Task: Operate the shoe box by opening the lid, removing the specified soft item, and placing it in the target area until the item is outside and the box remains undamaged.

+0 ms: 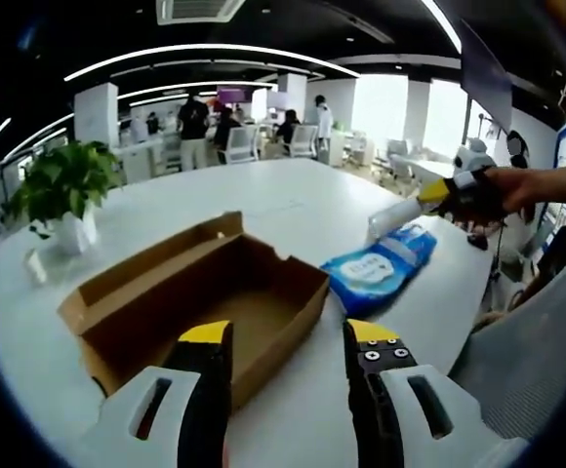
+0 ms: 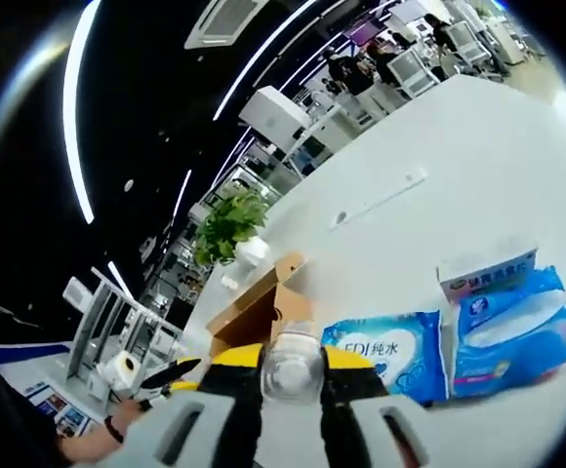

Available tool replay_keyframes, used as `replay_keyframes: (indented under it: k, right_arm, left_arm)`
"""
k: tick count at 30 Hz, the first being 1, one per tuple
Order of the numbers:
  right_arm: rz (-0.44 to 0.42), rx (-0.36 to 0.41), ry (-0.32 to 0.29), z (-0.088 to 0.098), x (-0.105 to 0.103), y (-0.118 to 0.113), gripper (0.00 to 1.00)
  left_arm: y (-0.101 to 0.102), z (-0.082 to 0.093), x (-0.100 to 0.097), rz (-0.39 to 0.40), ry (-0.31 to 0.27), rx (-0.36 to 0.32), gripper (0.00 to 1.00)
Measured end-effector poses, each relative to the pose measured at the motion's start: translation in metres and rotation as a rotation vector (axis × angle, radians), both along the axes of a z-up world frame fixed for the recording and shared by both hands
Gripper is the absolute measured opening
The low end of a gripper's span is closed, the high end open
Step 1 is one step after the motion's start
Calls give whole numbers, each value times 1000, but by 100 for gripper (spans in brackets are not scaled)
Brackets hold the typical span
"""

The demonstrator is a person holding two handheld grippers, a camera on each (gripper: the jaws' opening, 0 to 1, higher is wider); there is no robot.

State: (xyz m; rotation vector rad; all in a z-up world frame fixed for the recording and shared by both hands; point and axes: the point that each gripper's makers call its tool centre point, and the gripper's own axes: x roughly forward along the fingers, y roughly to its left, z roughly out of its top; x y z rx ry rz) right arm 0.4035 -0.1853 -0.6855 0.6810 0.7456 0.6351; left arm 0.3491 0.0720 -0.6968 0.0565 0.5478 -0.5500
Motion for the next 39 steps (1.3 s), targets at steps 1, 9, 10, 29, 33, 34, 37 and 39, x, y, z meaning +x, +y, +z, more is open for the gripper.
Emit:
replay_keyframes:
  k: [1, 9, 10, 29, 33, 34, 37, 39]
  right_arm:
    - [7, -10, -3, 1, 0, 0, 18]
    - [31, -62, -26, 2, 12, -5, 18]
    - [41, -76, -32, 2, 14, -5, 18]
    - [86, -141, -53, 1, 33, -6, 18]
    - [96, -158, -59, 2, 35, -8, 18]
    - [99, -163, -61, 2, 36, -8, 18]
    - [111, -181, -68, 5, 31, -5, 18]
    - [119, -194, -73, 6, 30, -4, 18]
  left_arm:
    - [1, 0, 0, 2, 1, -1, 46]
    - [-2, -1, -3, -3, 9, -1, 46]
    - [-2, -1, -3, -3, 10, -1, 46]
    - [2, -2, -3, 10, 15, -1, 46]
    - [4, -3, -2, 11, 14, 1, 46]
    - [5, -3, -2, 12, 14, 0, 46]
    - [6, -4, -2, 12, 14, 2, 46]
    - [6, -4, -2, 12, 14, 0, 46]
